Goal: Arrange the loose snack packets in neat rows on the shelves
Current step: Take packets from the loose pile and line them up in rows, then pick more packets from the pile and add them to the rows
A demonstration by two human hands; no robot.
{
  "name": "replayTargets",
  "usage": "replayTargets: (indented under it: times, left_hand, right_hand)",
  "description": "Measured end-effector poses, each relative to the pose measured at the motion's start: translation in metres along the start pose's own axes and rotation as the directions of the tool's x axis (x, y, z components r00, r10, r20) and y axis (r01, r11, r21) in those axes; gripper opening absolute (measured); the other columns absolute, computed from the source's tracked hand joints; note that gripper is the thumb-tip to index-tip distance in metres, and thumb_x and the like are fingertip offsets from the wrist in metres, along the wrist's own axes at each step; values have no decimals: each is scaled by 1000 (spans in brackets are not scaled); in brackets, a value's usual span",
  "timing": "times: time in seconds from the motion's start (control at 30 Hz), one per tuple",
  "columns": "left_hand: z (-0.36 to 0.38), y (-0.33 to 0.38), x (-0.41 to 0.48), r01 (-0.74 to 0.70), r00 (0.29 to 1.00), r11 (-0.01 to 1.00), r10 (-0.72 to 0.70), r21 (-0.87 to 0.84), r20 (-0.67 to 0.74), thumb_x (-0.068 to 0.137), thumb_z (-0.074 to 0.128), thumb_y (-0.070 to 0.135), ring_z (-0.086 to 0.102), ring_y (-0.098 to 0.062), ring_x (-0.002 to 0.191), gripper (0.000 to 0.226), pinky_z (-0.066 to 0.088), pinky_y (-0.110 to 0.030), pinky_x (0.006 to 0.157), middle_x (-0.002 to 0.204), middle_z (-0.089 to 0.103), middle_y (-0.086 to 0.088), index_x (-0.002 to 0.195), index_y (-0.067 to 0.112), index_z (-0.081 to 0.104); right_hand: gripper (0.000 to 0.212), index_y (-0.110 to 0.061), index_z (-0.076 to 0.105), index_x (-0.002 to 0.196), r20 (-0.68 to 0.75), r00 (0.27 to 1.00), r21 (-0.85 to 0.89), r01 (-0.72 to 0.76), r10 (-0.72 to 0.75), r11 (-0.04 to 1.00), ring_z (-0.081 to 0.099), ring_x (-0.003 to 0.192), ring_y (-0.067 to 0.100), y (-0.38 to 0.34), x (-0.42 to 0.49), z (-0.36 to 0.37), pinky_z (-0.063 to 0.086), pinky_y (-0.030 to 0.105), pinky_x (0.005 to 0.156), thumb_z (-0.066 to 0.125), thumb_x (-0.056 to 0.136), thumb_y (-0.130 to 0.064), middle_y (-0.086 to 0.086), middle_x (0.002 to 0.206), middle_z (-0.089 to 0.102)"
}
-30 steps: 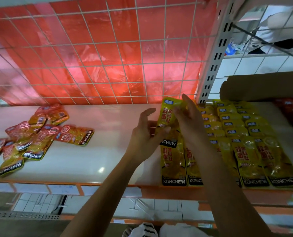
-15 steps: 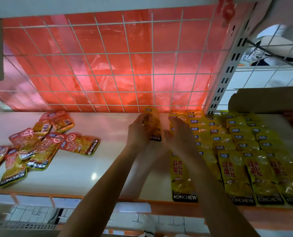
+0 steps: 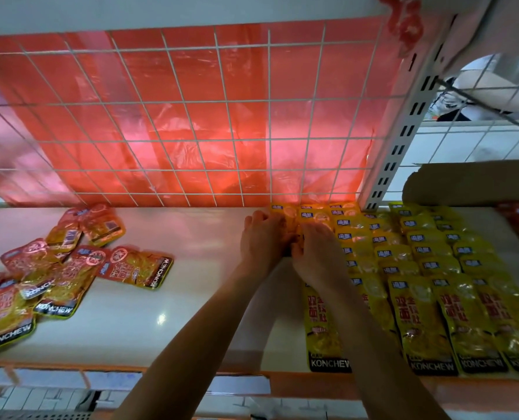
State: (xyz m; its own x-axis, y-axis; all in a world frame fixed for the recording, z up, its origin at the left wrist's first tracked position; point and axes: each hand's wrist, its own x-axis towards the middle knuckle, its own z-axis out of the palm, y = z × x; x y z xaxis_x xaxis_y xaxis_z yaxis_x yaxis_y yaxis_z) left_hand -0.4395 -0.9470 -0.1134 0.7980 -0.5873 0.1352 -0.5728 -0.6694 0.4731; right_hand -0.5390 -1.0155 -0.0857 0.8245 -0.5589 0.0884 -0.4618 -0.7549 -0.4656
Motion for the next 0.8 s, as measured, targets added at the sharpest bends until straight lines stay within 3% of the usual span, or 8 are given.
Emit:
replayTargets:
  times: [0.17, 0.27, 0.43, 0.63, 0.8]
  left_hand:
    - [-2, 1, -4, -36, 999, 998, 36, 60, 4, 90, 58, 34, 48, -31, 106, 28, 44, -37, 82, 115, 53, -7, 117, 29, 63]
    - [-6, -1, -4, -28, 999, 999, 28, 25, 30, 94, 51, 31, 46, -33, 113, 34, 42, -39, 90, 123, 54, -10, 127, 25, 57]
    - [-34, -29, -16, 30, 997, 999, -28, 38, -71, 94, 52, 29, 45, -30, 117, 37, 40, -37, 95, 129, 53, -8, 130, 21, 55]
    - [-85, -90, -43, 197, 974, 965, -173, 172, -147, 92, 55, 37, 39, -31, 125, 49, 42, -41, 98, 137, 48, -11, 137, 21, 48]
    - [-127, -150, -73, 393, 917, 864, -341, 315, -209, 91, 49, 32, 45, -34, 117, 46, 38, -40, 95, 128, 50, -17, 131, 10, 48]
  right_hand:
    - [29, -6, 55, 119, 2, 1000, 6, 1, -1, 1000, 49, 115, 26, -6, 2, -1, 38, 35, 100, 49, 92, -17, 10, 119, 57]
    - [34, -6, 53, 125, -21, 1000, 10, 22, -22, 1000, 48, 116, 28, -13, 3, -1, 36, 36, 99, 48, 93, -16, 12, 121, 57]
    - [34, -7, 55, 123, -33, 998, 12, 62, -61, 998, 48, 119, 31, -37, 9, 10, 32, 34, 98, 51, 91, -16, 14, 124, 57]
    - [52, -13, 45, 139, 79, 982, 82, 167, -173, 983, 39, 133, 25, -95, 6, 47, 24, 30, 110, 58, 91, -25, 8, 144, 46]
    - [50, -11, 51, 135, 141, 941, 146, 288, -308, 947, 46, 128, 26, -152, -4, 82, 31, 30, 107, 61, 87, -21, 10, 137, 53]
